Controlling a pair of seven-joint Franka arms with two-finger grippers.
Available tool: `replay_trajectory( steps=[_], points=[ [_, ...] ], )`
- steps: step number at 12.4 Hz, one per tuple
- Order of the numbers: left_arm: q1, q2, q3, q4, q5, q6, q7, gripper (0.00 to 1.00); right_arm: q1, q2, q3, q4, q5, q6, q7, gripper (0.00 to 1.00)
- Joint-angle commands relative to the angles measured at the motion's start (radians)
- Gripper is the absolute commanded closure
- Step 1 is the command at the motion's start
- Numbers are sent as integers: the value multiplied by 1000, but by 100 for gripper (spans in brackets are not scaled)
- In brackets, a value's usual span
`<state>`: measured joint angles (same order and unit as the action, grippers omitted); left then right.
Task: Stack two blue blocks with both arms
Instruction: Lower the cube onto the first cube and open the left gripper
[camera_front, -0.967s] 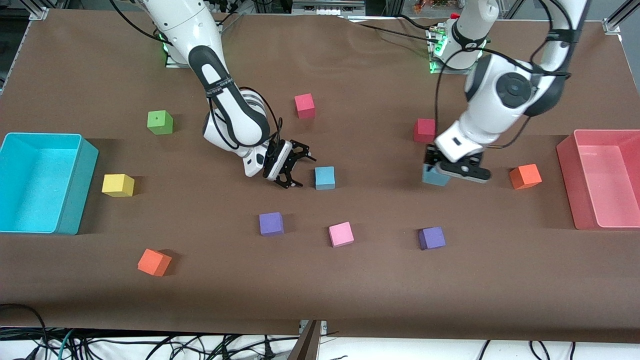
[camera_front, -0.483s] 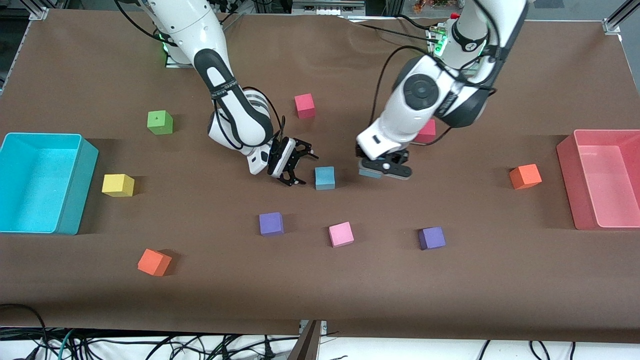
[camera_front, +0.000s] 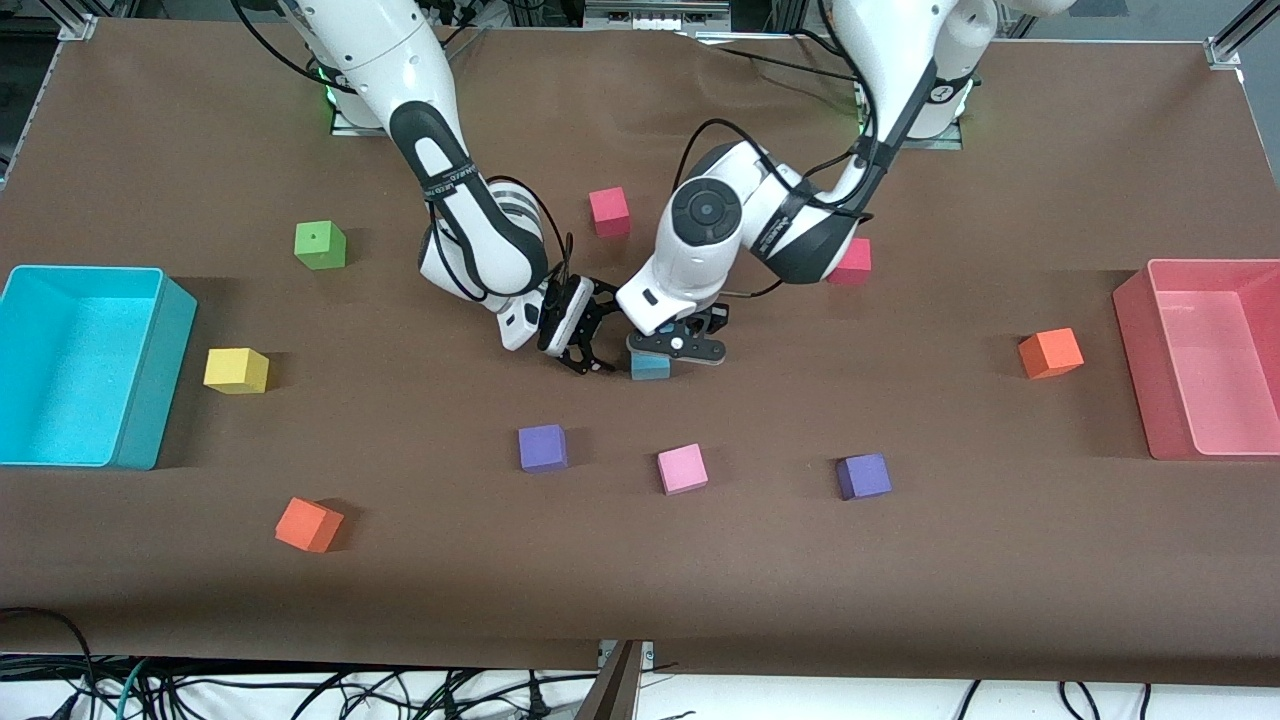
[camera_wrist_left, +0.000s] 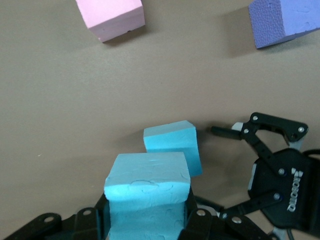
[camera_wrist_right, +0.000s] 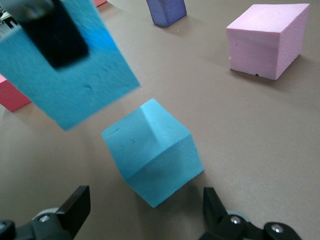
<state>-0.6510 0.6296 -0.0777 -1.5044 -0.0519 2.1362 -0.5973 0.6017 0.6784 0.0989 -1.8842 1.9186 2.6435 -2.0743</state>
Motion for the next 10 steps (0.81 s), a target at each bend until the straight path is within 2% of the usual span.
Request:
replay_trajectory(
  steps=[1, 5, 10],
  points=[
    [-51, 68, 45, 95, -16, -45, -54, 100, 15, 13, -10, 23, 28, 4, -27, 0],
    [-71, 114, 53, 147, -17, -45, -96, 100, 15, 12, -10, 23, 30, 4, -30, 0],
    [-87, 142, 53, 150, -16, -39, -134, 100, 15, 10, -10, 22, 30, 4, -29, 0]
  ],
)
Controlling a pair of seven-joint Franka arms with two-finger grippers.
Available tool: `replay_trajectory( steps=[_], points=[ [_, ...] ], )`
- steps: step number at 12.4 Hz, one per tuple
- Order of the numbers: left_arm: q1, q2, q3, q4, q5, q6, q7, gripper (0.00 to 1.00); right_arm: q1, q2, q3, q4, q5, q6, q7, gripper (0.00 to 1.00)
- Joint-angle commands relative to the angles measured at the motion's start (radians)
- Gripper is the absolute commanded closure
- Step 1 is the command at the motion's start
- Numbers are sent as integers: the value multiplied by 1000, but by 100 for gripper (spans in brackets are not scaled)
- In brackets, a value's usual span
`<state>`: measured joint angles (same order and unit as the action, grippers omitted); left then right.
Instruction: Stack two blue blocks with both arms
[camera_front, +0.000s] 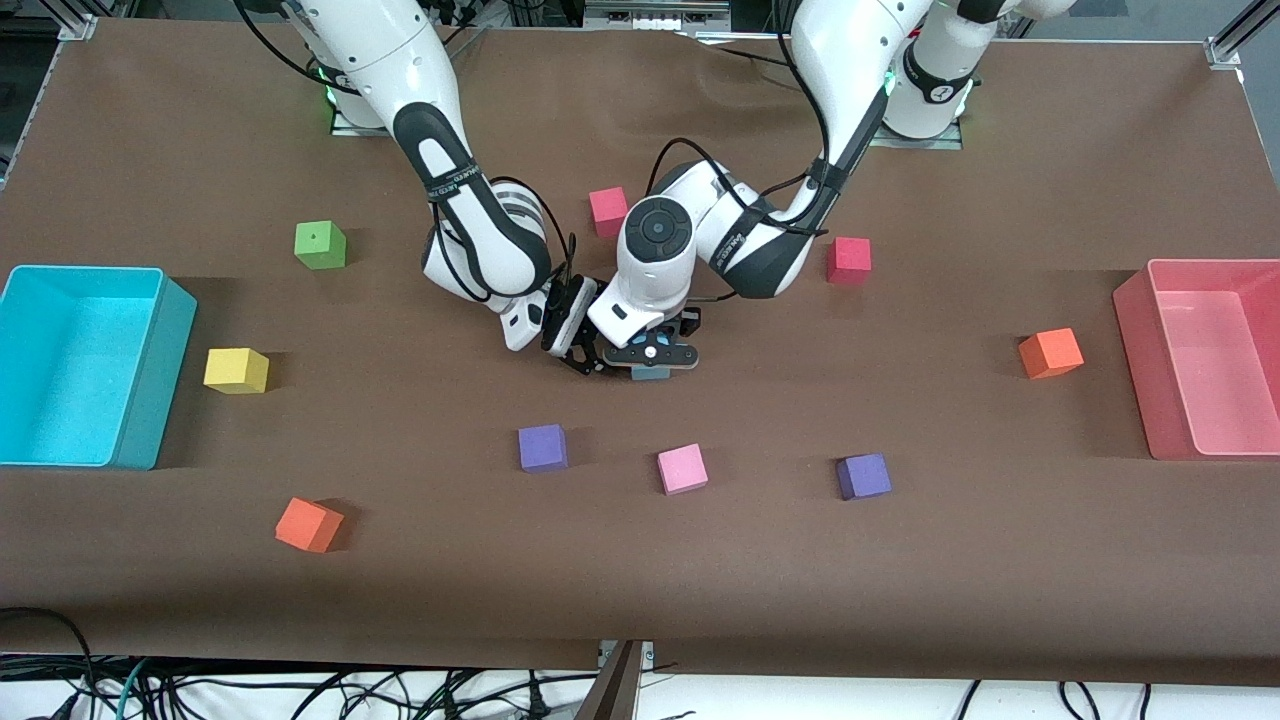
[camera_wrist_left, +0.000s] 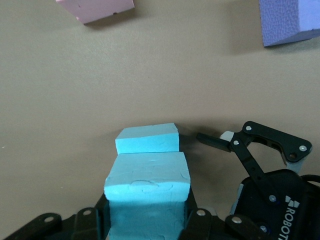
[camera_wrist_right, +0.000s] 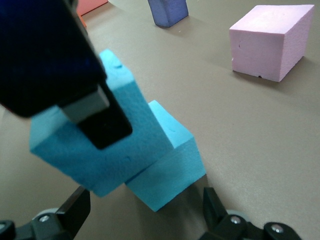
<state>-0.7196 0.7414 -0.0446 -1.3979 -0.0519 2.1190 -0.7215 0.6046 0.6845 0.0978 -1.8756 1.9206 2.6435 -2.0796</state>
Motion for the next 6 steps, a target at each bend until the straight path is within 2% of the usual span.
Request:
replay_trajectory(
  steps=[1, 2, 3, 4, 6],
  points=[
    [-20, 33, 20, 45, -16, -19, -12, 100, 12, 3, -9, 12, 28, 3, -23, 0],
    [-20, 33, 20, 45, -16, -16, -10, 100, 12, 0, -9, 9, 28, 3, -23, 0],
    [-21, 33, 22, 45, -14, -14, -12, 65, 12, 0, -9, 7, 28, 3, -23, 0],
    [-21, 33, 22, 45, -14, -13, -16, 1, 12, -2, -9, 6, 28, 3, -23, 0],
    [-21, 33, 22, 49, -14, 12, -21, 0, 11, -14, -9, -2, 29, 3, -17, 0]
  ],
)
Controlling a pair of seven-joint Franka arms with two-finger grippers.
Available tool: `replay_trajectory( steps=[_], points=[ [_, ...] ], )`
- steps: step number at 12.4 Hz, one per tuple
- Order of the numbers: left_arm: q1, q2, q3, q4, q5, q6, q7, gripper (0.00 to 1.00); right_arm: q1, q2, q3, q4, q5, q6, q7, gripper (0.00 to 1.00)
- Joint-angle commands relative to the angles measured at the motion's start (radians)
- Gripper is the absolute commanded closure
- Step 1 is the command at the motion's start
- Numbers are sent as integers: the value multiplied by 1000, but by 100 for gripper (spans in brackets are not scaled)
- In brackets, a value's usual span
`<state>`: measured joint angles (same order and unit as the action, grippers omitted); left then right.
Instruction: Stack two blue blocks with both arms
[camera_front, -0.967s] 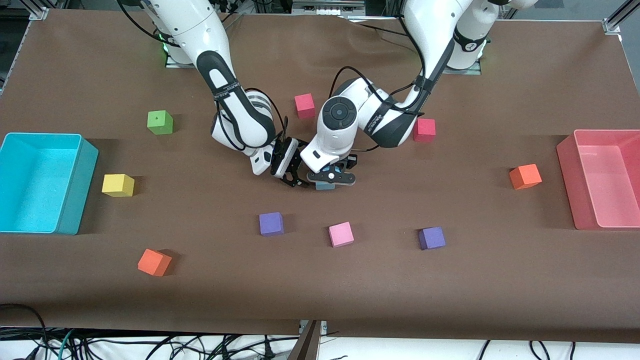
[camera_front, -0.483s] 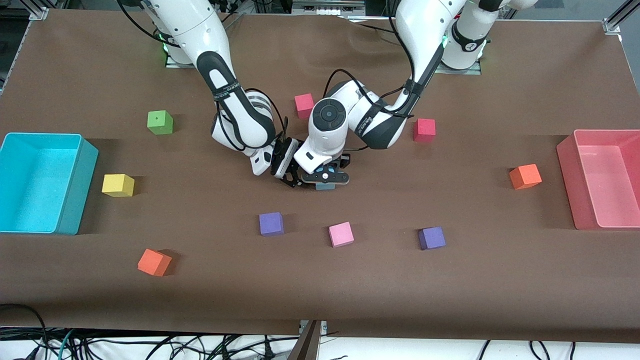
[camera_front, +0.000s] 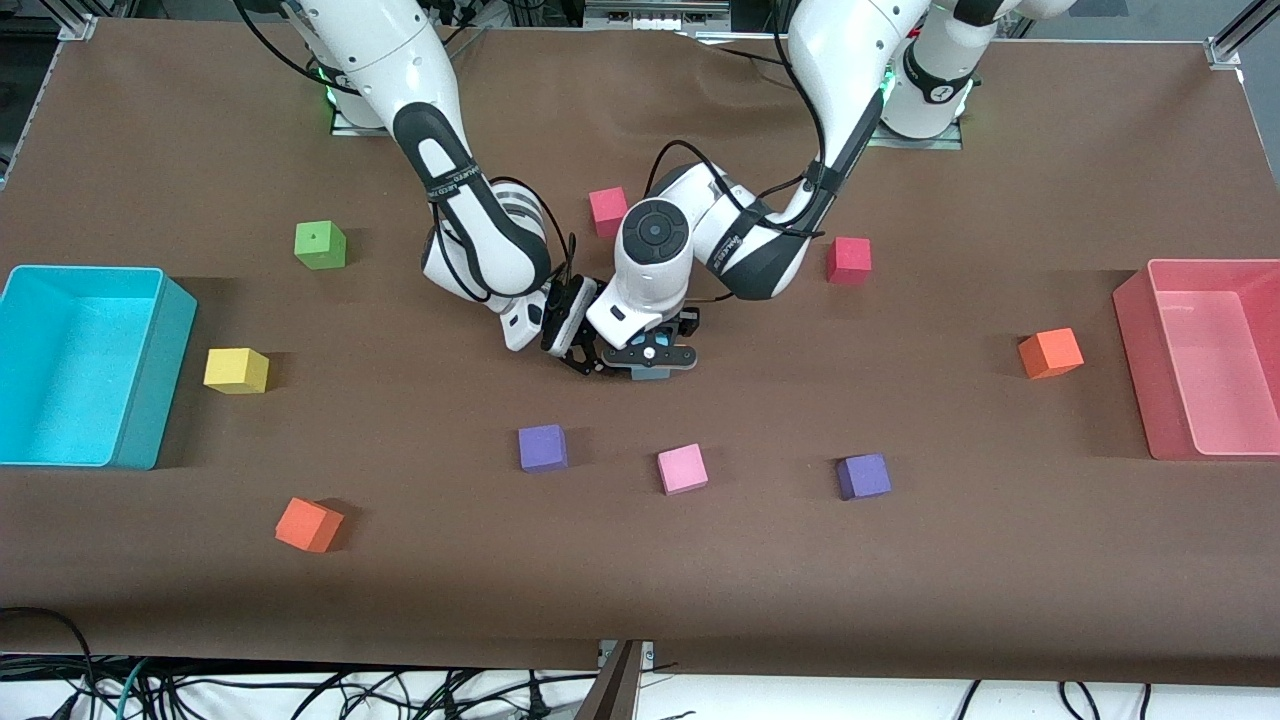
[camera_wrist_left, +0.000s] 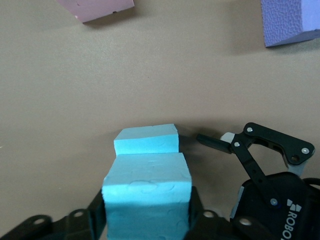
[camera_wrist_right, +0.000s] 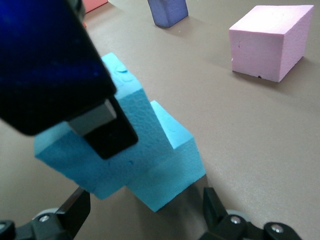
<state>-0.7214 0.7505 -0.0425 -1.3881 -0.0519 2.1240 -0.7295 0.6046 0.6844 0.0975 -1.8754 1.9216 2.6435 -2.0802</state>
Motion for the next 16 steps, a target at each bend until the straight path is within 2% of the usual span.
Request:
replay_trajectory(
  steps=[1, 5, 8, 10, 13, 16],
  points=[
    [-20, 23, 20, 40, -13, 7, -13, 0, 11, -32, -9, -19, 28, 1, -11, 0],
    [9, -40, 27, 38, -13, -15, -10, 0, -2, -147, -12, -143, 25, -36, 72, 0],
    [37, -120, 21, 35, -14, -134, -11, 0, -34, -221, -15, -258, 14, -100, 98, 0],
    [104, -198, 10, 17, -14, -205, 5, 0, -58, -268, -15, -313, -18, -120, 158, 0],
    [320, -382, -68, -154, -16, -213, 166, 0, -138, -368, -16, -356, -223, -232, 458, 0],
    [475, -526, -71, -176, -16, -431, 417, 0, -224, -428, -33, -358, -471, -374, 714, 0]
  ],
)
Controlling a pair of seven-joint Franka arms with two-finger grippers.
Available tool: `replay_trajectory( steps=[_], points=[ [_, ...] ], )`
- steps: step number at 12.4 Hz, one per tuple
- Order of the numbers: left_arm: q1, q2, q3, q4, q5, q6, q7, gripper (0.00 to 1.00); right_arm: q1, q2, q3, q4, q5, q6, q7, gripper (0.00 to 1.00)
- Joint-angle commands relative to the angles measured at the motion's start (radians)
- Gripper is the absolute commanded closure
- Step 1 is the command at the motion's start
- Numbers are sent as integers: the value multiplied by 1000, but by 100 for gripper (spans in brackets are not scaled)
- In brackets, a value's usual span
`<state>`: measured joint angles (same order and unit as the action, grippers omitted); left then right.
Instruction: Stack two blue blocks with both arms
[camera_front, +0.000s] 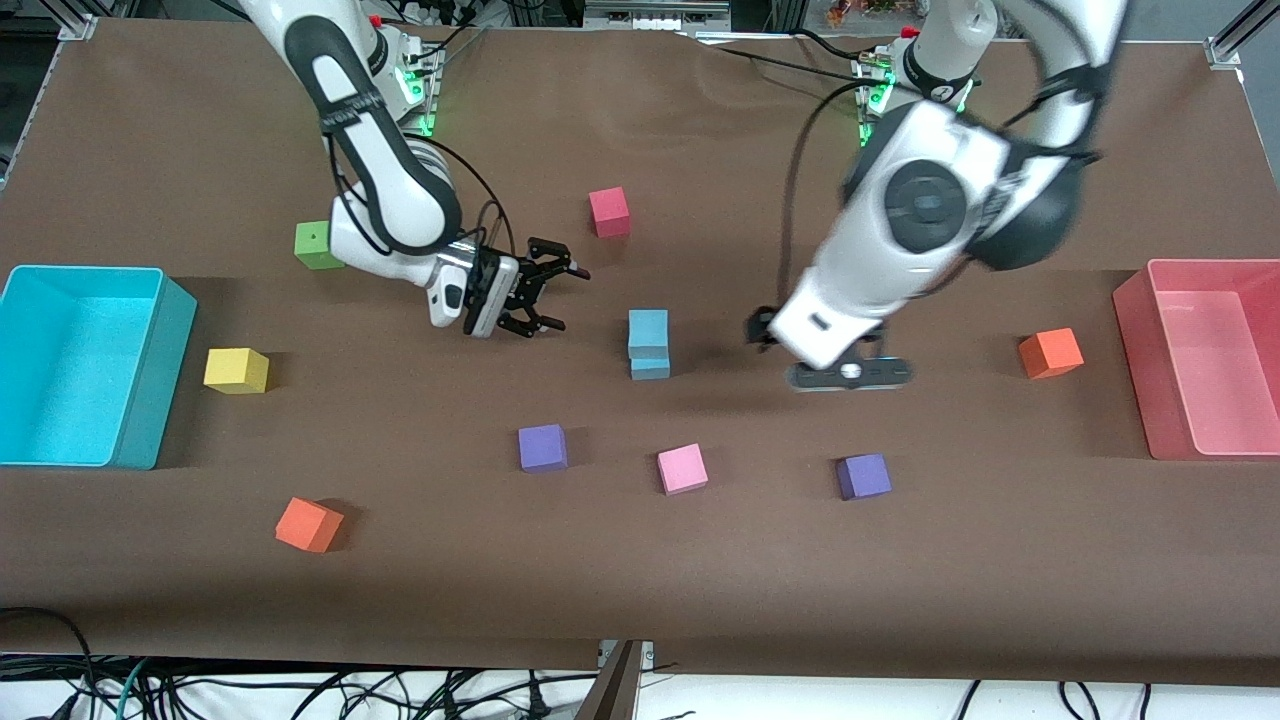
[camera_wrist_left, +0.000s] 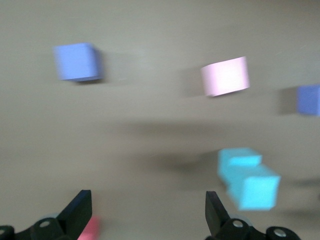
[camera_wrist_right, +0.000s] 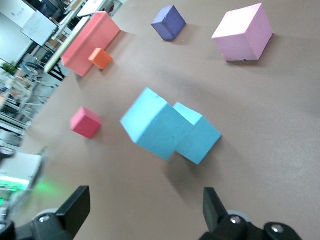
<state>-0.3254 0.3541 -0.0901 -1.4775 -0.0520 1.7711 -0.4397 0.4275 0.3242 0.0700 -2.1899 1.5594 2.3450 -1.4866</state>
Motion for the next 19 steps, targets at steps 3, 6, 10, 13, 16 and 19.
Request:
replay_trajectory(
  steps=[3, 6, 10, 13, 16, 19],
  points=[
    [207, -312, -20, -202, 1, -189, 347, 0, -94, -126, -74, -21, -451, -246, 390, 0],
    [272, -378, 18, -254, 20, -234, 412, 0, -140, -189, -99, 24, -750, -366, 632, 0],
    [275, -415, 41, -271, 54, -222, 408, 0, -233, -240, -99, 163, -1114, -534, 885, 0],
    [278, -417, 50, -270, 60, -193, 392, 0, -263, -269, -99, 267, -1367, -596, 1185, 0],
    [295, -414, 47, -264, 60, -180, 381, 0, -263, -269, -96, 399, -1586, -656, 1434, 0],
    [293, -403, 46, -254, 53, -183, 378, 0, -303, -286, -136, 487, -1604, -691, 1557, 0]
  ],
)
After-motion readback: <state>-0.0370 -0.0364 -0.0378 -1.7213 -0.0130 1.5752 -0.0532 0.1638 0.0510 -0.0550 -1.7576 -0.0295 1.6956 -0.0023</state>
